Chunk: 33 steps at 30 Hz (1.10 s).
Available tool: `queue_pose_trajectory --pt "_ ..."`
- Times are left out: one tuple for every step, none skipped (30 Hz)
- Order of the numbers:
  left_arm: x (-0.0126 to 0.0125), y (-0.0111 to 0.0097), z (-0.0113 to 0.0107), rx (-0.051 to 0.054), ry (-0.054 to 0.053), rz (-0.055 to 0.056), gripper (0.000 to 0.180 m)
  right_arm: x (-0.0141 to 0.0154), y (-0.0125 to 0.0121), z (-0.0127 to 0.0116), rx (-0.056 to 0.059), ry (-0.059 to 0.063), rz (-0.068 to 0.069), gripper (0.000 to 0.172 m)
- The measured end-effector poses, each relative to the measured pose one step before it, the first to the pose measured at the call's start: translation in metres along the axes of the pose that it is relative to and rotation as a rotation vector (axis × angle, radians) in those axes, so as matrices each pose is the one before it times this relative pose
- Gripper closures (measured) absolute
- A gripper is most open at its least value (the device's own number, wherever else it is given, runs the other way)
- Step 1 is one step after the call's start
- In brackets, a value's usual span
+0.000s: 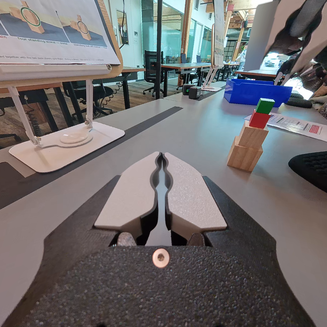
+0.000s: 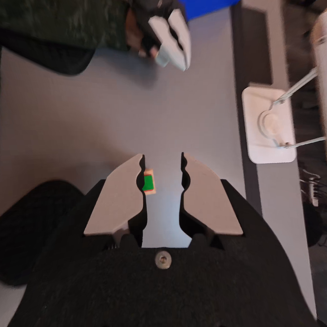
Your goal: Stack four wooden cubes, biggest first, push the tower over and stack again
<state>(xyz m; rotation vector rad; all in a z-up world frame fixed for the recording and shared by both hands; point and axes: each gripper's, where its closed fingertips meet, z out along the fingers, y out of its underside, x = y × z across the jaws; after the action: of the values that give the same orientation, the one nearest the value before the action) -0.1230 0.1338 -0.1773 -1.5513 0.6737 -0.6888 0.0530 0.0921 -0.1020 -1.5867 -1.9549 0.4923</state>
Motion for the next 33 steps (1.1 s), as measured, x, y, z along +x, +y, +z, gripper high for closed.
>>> queue_pose_trajectory --pt "0.00036 -0.00015 -0.00002 0.0005 0.0016 0.0008 0.180 0.00578 -0.00684 -0.00339 0.0480 0.0362 0.0133 0.132" --pt "0.00033 -0.00030 0.00000 0.0017 0.0006 0.0005 0.180 0.00531 -0.00638 -0.00263 0.0472 0.0346 0.0112 0.132" --pt "0.00017 -0.00018 -0.00008 0.0008 0.0004 0.0006 0.180 0.00565 -0.00607 -0.00217 0.0475 0.0396 0.0129 0.132" --pt "0.00007 -0.00018 -0.00007 0.0000 -0.0008 0.0007 0.180 0.00638 -0.00534 -0.00178 0.0439 0.0471 0.0166 0.133" --pt "0.00000 -0.00024 -0.00013 0.0012 -0.0005 0.0004 0.180 0.00576 -0.00422 -0.00158 0.0401 0.0480 0.0180 0.137" --pt "0.00011 -0.00024 -0.00013 0.0012 0.0001 -0.0001 0.180 0.00681 -0.00378 -0.00175 0.0416 0.0592 0.0180 0.146" --pt "-0.00009 -0.00023 -0.00014 0.0011 -0.0003 0.0000 0.180 0.00748 -0.00323 -0.00193 0.0441 0.0682 0.0169 0.155" --pt "-0.00010 -0.00037 0.00001 0.0013 -0.0003 0.0000 0.180 0.00647 -0.00175 -0.00194 0.0418 0.0647 0.0188 0.166" --pt "0.00015 -0.00002 0.00008 0.0001 0.0007 0.0001 0.180 0.00643 -0.00004 -0.00174 0.0343 0.0655 0.0263 0.171" --pt "0.00031 0.00002 0.00003 -0.0008 0.0001 0.0007 0.180 0.00571 0.00192 -0.00152 0.0261 0.0606 0.0316 0.171" --pt "0.00028 -0.00017 0.00000 0.0007 -0.0002 0.0009 0.180 0.00466 0.00385 -0.00145 0.0154 0.0506 0.0339 0.171" --pt "0.00033 -0.00027 -0.00002 0.0015 0.0004 0.0003 0.180 0.00492 0.00558 -0.00179 0.0045 0.0517 0.0346 0.171" --pt "0.00021 -0.00024 0.00002 0.0004 0.0008 0.0005 0.180 0.00541 0.00642 -0.00214 -0.0019 0.0542 0.0298 0.171" --pt "0.00010 -0.00012 0.00016 0.0001 0.0000 0.0004 0.180 0.00458 0.00610 -0.00272 -0.0014 0.0498 0.0237 0.171" --pt "0.00006 -0.00004 0.00014 0.0002 0.0012 -0.0008 0.180 0.00389 0.00483 -0.00377 0.0065 0.0429 0.0245 0.171" --pt "0.00018 0.00014 0.00027 -0.0012 0.0007 -0.0006 0.180 0.00409 0.00408 -0.00462 0.0118 0.0405 0.0341 0.171" --pt "0.00031 -0.00005 0.00007 -0.0003 0.0003 0.0011 0.180 0.00475 0.00462 -0.00515 0.0120 0.0401 0.0452 0.171" --pt "0.00071 -0.00026 0.00014 -0.0003 0.0020 -0.0004 0.180 0.00477 0.00558 -0.00498 0.0123 0.0346 0.0490 0.171" --pt "0.00148 0.00010 0.00019 -0.0041 0.0068 -0.0057 0.180 0.00473 0.00660 -0.00466 0.0128 0.0293 0.0444 0.171" --pt "0.00221 0.00025 0.00049 -0.0072 0.0119 -0.0093 0.180 0.00453 0.00760 -0.00414 0.0121 0.0233 0.0350 0.171" --pt "0.00240 -0.00005 0.00075 -0.0046 0.0101 -0.0054 0.180 0.00443 0.00860 -0.00336 0.0110 0.0189 0.0267 0.171" --pt "0.00198 0.00025 0.00098 -0.0043 0.0036 0.0010 0.180 0.00446 0.00958 -0.00268 0.0059 0.0171 0.0220 0.171" --pt "0.00141 0.00101 0.00150 -0.0098 -0.0027 0.0038 0.180 0.00467 0.00959 -0.00200 0.0034 0.0165 0.0167 0.171" --pt "0.00157 0.00104 0.00163 -0.0117 -0.0060 0.0062 0.180 0.00518 0.00833 -0.00133 0.0091 0.0182 0.0048 0.171" --pt "0.00274 -0.00026 0.00183 -0.0054 -0.0028 0.0084 0.180 0.00630 0.00735 -0.00078 0.0135 0.0248 -0.0097 0.171" --pt "0.00434 -0.00155 0.00201 0.0000 0.0025 0.0072 0.180 0.00728 0.00700 -0.00037 0.0125 0.0317 -0.0176 0.171" --pt "0.00550 -0.00205 0.00242 0.0020 0.0056 0.0049 0.180 0.00657 0.00702 0.00027 0.0066 0.0288 -0.0162 0.171" --pt "0.00686 -0.00224 0.00294 0.0024 0.0081 0.0045 0.180 0.00482 0.00675 0.00064 0.0001 0.0192 -0.0113 0.171" --pt "0.00794 -0.00229 0.00361 0.0024 0.0097 0.0057 0.180 0.00325 0.00563 0.00102 -0.0046 0.0108 -0.0093 0.171" --pt "0.00950 -0.00189 0.00448 0.0000 0.0153 0.0106 0.180 0.00195 0.00413 0.00079 -0.0087 0.0037 -0.0091 0.171" --pt "0.01064 -0.00091 0.00508 -0.0049 0.0205 0.0158 0.180 0.00029 0.00236 0.00043 -0.0083 -0.0061 -0.0088 0.171" --pt "0.01038 -0.00010 0.00560 -0.0082 0.0192 0.0219 0.180 -0.00204 0.00062 -0.00017 -0.0024 -0.0202 -0.0087 0.171" --pt "0.00918 0.00108 0.00554 -0.0117 0.0144 0.0254 0.180 -0.00381 -0.00064 -0.00084 0.0012 -0.0300 -0.0083 0.171"
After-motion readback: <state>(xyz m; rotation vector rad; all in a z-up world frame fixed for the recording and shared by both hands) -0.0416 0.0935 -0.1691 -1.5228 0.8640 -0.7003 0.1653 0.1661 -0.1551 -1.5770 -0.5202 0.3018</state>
